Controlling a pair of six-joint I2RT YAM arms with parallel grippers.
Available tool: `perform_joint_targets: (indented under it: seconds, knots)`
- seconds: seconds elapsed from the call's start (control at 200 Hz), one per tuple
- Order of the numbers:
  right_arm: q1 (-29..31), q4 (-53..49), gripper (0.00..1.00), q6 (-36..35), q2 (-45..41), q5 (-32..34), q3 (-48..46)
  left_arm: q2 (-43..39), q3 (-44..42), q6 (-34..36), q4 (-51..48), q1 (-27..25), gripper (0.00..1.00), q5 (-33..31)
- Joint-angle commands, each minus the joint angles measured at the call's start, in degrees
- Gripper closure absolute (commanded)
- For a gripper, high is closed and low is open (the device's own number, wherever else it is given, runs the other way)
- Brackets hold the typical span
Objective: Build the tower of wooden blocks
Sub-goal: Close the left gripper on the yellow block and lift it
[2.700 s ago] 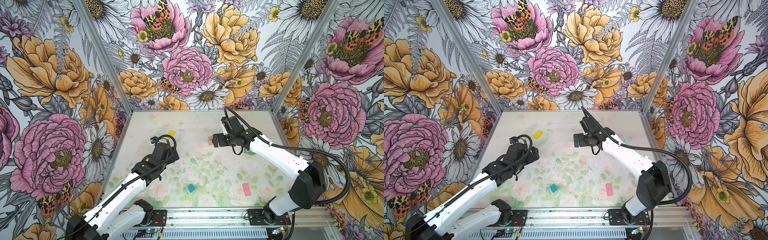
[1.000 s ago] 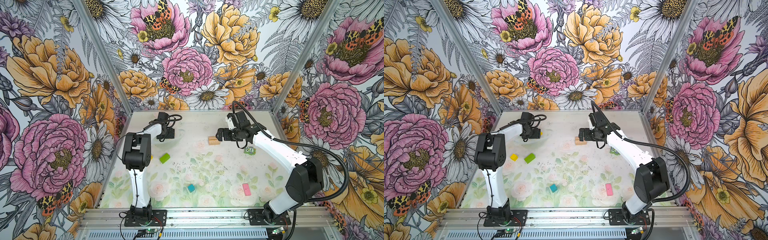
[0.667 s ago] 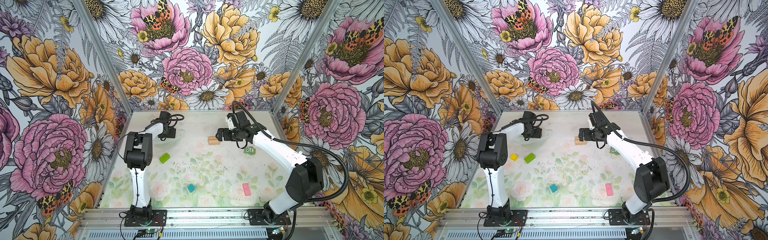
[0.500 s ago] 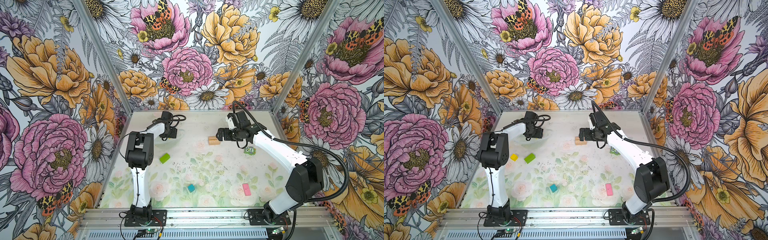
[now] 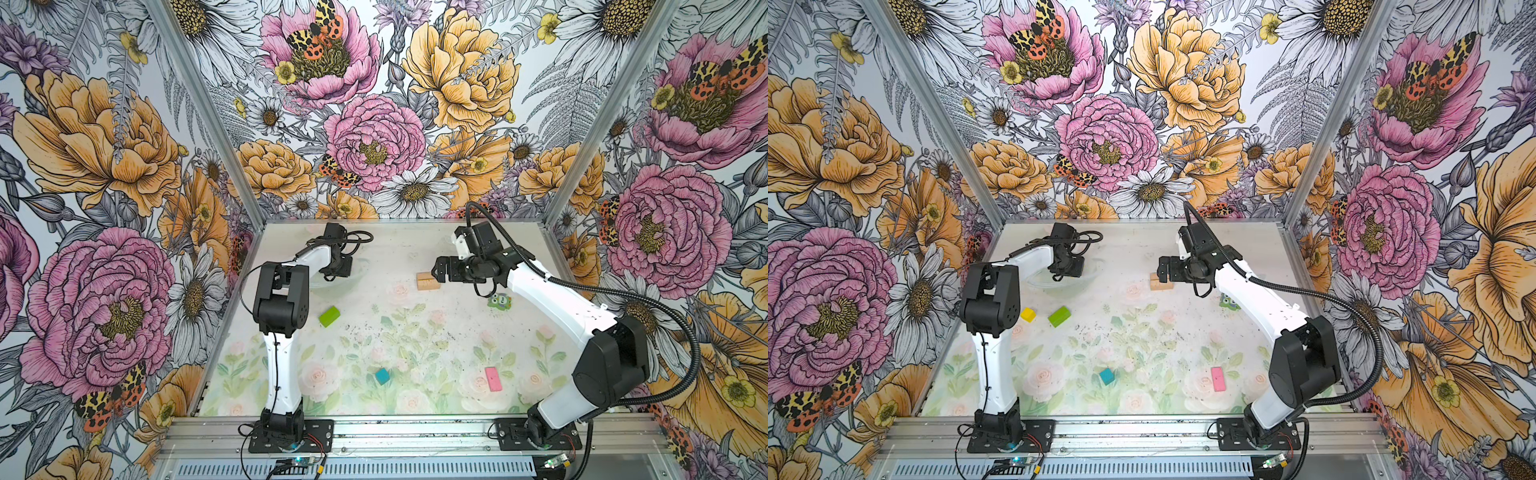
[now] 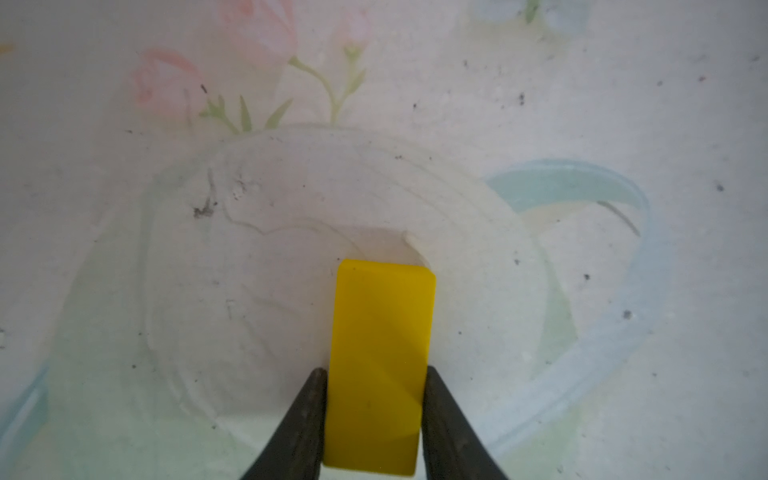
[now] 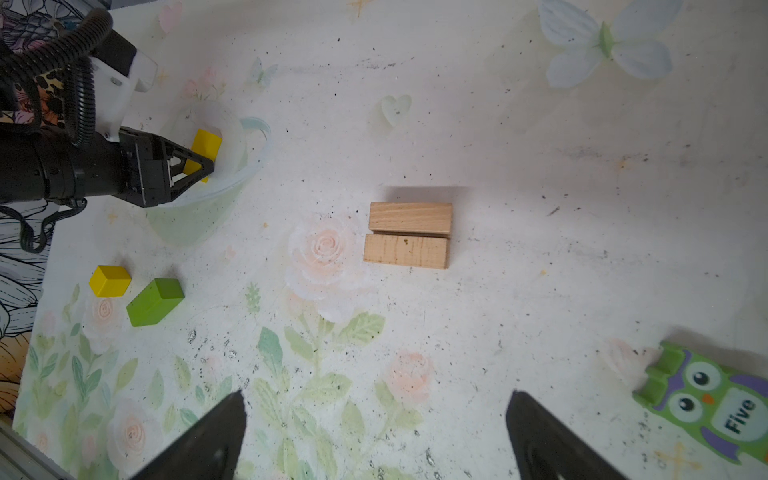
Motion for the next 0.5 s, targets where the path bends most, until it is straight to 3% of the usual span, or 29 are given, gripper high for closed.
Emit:
perform_joint_targets:
  seconds: [0.0,0.215,0.495]
  knots:
    - [-0.45,-0.1,0.0,1.15,-1.87,-1.1,-0.17,1.22,1.55,-0.52,-0.99,-0.76,0.64,-1.87]
    - [-0.28,0.05,0.0,1.62,-2.84,-1.01,-1.38,-0.38,0.35,-5.74,-1.54,-1.9,0.72,-2.95]
    - [-0.1,0.68,0.0,1.9,-5.5,-0.47,-3.8,-4.79,-2.82,-14.94,-2.51,-4.82,0.74,-3.84]
